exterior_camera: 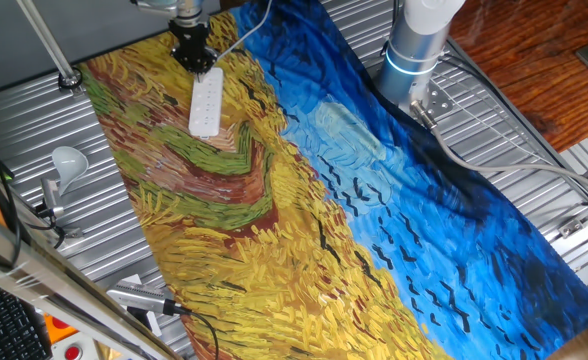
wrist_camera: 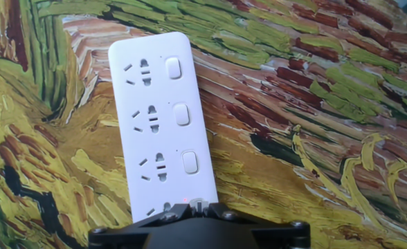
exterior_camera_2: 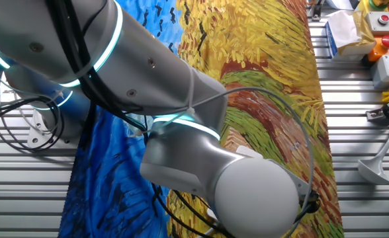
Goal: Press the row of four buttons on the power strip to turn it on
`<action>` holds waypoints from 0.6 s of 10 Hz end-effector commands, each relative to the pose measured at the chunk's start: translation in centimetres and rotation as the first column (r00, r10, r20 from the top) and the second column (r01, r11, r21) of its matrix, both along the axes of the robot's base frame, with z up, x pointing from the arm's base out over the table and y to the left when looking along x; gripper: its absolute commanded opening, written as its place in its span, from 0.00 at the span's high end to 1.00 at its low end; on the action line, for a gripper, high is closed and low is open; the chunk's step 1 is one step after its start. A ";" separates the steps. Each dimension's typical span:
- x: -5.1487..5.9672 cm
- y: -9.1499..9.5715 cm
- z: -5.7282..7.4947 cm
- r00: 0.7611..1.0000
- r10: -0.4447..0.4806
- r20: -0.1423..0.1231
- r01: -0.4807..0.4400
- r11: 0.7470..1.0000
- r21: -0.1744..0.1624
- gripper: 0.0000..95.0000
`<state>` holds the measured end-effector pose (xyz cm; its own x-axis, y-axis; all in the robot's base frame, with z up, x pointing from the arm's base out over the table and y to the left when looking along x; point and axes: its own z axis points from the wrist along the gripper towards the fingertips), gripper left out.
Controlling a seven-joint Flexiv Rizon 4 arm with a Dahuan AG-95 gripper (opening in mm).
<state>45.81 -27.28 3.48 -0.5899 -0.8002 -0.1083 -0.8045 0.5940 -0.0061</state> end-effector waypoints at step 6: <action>0.1 0.2 -1.9 1.000 -0.005 -0.006 0.005 1.000 -0.016 1.00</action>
